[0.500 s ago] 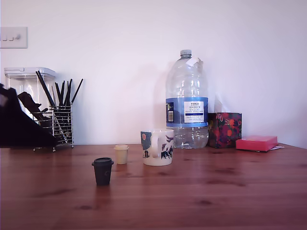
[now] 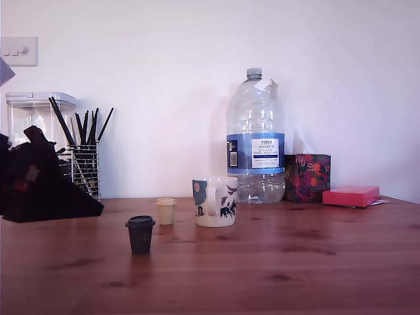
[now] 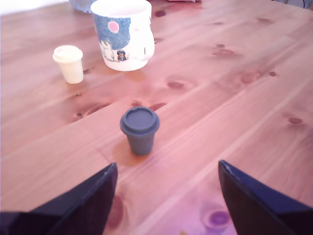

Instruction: Pick up the coffee capsules from the table one by one and drop them inside the nearest coffee cup

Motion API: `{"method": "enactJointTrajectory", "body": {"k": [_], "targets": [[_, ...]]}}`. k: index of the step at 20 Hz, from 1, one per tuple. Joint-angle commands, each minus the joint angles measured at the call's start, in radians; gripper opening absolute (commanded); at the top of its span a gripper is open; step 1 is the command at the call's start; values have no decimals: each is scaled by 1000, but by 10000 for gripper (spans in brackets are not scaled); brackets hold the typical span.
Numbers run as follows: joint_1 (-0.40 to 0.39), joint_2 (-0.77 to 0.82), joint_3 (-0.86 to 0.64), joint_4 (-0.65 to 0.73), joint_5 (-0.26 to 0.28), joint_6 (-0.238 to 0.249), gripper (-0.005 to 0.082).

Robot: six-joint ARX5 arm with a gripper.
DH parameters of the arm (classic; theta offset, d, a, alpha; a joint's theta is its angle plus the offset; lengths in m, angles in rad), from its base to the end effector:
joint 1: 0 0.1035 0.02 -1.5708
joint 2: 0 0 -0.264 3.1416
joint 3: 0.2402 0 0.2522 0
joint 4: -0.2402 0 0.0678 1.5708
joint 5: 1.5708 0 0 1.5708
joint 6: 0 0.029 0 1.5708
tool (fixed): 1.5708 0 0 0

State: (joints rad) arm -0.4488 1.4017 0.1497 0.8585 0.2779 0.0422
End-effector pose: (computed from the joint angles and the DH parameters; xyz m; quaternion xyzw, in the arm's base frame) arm 0.1747 -0.0929 0.1132 0.0360 0.1874 -0.3526 0.9161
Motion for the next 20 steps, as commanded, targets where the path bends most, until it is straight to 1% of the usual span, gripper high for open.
{"method": "enactJointTrajectory", "body": {"k": [1, 10, 12, 14, 18, 20], "targets": [[1, 63, 23, 31, 1, 19, 621], [2, 342, 245, 18, 1, 19, 621], [2, 380, 296, -21, 1, 19, 621], [2, 402, 347, -89, 1, 19, 621], [2, 407, 406, -186, 1, 19, 619], [2, 407, 419, -229, 1, 19, 577]]}}
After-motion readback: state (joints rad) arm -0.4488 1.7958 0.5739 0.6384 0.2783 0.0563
